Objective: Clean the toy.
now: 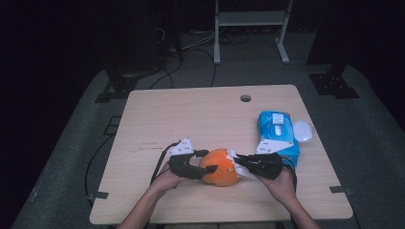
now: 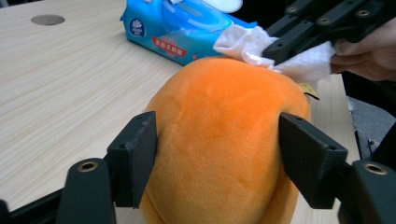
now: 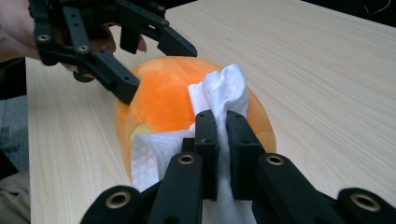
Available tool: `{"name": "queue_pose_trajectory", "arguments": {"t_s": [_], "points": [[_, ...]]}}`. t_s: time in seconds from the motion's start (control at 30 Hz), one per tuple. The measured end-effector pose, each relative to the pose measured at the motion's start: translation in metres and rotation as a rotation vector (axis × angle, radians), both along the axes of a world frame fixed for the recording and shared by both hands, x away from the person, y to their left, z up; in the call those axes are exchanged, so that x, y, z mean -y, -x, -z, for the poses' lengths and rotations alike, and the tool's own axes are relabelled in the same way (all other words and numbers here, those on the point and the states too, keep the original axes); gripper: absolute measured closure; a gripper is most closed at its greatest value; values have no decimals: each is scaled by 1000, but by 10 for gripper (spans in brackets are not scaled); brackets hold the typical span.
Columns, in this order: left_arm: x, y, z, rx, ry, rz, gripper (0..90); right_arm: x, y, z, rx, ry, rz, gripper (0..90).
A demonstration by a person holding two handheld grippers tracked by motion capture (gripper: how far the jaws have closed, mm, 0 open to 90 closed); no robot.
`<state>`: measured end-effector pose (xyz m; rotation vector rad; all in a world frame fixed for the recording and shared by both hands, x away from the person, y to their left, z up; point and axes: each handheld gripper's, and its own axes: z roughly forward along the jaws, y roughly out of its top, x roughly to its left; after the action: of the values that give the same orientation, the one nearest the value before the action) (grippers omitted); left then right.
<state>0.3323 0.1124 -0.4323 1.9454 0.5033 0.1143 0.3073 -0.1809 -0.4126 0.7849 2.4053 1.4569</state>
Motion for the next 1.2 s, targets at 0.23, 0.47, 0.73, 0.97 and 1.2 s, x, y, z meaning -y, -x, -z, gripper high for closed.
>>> {"name": "queue_pose_trajectory", "arguments": {"t_s": [0.23,0.47,0.73,0.97,1.2], "points": [[-1,2,1,16,-10,24,331,10,-3,1,-26,-8,-1,833],[1,2,2,14,-5,37,324,14,-4,0,-36,-8,27,833],[-1,2,2,19,-10,49,322,9,-3,-5,-22,-7,-7,833],[6,5,0,40,-15,71,311,16,-9,-6,-37,-45,22,832],[11,9,0,70,-45,98,305,2,-7,-9,-16,-30,-22,831]]}}
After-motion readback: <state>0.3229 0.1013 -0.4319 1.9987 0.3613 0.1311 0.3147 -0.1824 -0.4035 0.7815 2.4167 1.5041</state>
